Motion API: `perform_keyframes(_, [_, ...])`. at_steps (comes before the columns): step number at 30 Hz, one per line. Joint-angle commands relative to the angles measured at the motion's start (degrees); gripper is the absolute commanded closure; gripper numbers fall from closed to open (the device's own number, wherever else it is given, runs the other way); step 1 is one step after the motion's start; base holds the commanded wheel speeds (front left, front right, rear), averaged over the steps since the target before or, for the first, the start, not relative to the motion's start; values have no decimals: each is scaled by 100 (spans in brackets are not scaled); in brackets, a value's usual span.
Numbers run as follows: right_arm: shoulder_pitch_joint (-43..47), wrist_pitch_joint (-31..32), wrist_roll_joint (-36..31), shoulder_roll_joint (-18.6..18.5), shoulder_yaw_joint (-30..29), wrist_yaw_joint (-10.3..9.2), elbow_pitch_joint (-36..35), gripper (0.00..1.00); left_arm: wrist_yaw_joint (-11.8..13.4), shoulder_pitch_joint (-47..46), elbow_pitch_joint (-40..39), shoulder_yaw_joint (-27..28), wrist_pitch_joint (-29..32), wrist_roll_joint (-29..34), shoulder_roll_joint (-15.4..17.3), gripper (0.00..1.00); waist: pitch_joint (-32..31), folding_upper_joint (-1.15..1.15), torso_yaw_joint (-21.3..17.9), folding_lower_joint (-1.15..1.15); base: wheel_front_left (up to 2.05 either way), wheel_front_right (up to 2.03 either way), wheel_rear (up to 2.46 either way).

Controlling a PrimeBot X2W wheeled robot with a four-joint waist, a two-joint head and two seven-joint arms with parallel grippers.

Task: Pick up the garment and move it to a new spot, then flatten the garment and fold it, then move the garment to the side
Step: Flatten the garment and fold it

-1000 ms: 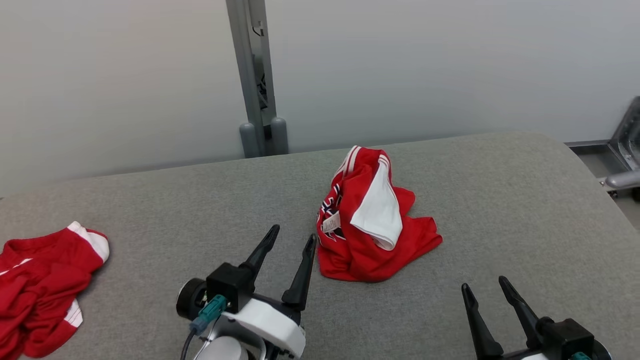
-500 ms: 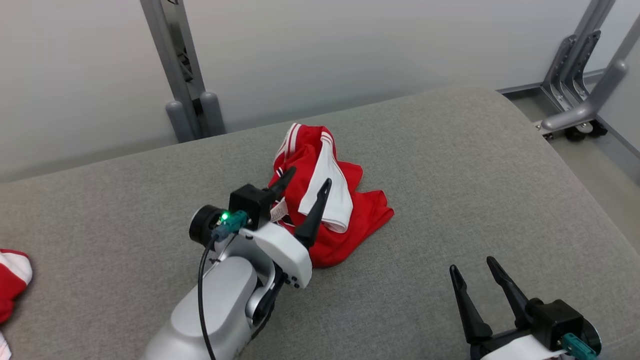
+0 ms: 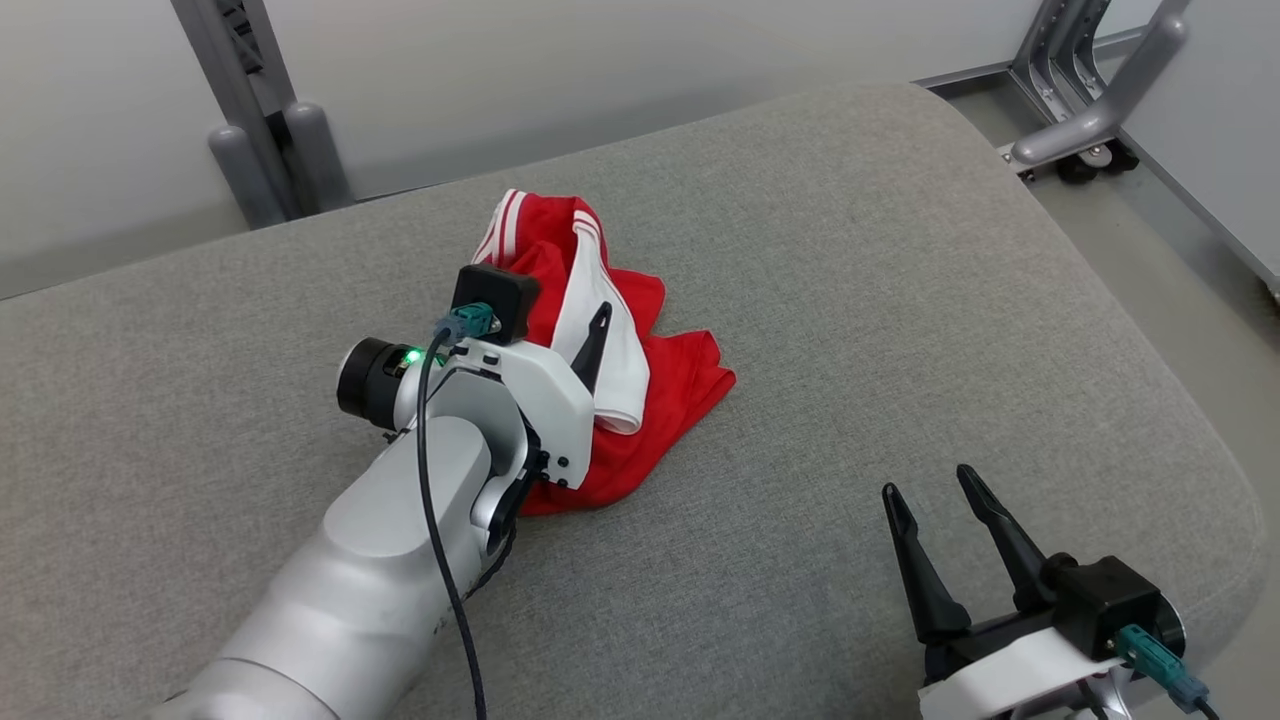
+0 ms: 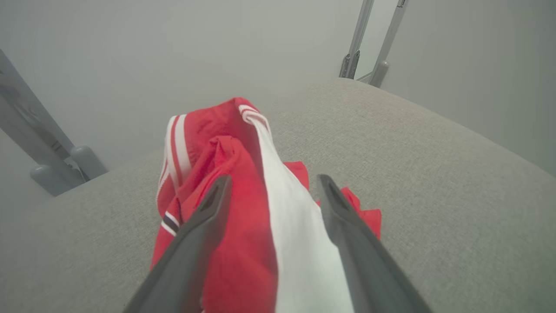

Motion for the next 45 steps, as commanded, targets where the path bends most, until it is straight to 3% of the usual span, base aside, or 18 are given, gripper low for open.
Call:
perform_keyframes(1, [-77,-26,43,-25,-7,-2,-20,0,33,-98,44,-38,-9,-73,21,0,71,0,-65,0,0,0,0])
perform_keyframes(7, [-109,-26,84,-25,-12,-2,-37,0,-54,-180,202,-413,277,-392,23,0,135,0,-123,0,0,0,0])
perform_keyframes(8, [-107,-26,83,-25,-13,-2,-38,0,-42,-196,202,-464,275,-429,24,12,136,0,-127,0,0,0,0])
perform_keyframes(9, [-106,-26,81,-25,-17,-2,-40,0,-38,-210,197,-523,258,-455,24,51,134,0,-128,0,0,0,0])
perform_keyframes(10, [-107,-26,85,-25,-23,-2,-41,0,-18,-237,190,-577,222,-484,23,67,131,0,-128,0,0,0,0])
perform_keyframes(11, [-108,-26,92,-25,-28,-2,-41,0,-5,-264,178,-631,174,-500,24,100,127,0,-126,0,0,0,0])
perform_keyframes(19, [-82,-26,111,-25,8,-2,10,0,-100,-347,-81,-866,-256,-885,18,100,8,0,-121,0,0,0,0])
perform_keyframes(29, [16,-26,94,-26,186,-2,140,0,-177,-840,-1000,-716,-894,-2013,24,100,-437,0,-374,0,0,0,0])
perform_keyframes(34, [73,-26,56,-26,257,-2,193,0,-100,-1284,-1400,-402,-983,-2366,17,100,-606,0,-520,0,0,0,0])
perform_keyframes(35, [98,-26,34,-26,269,-2,214,0,-38,-1478,-1710,-18,-985,-2237,20,100,-660,0,-564,0,0,0,0])
perform_keyframes(37, [105,-26,25,-25,267,-2,218,0,-4,-1487,-1876,178,-983,-2184,20,100,-678,0,-575,0,0,0,0])
perform_keyframes(40, [136,-26,1,-25,207,-2,226,0,3,-1360,-2372,718,-970,-2035,33,100,-738,0,-551,0,0,0,0])
perform_keyframes(45, [224,-26,-54,-23,62,-2,163,0,-66,-420,-2493,621,-974,-2315,25,100,-772,0,-236,0,0,0,0])
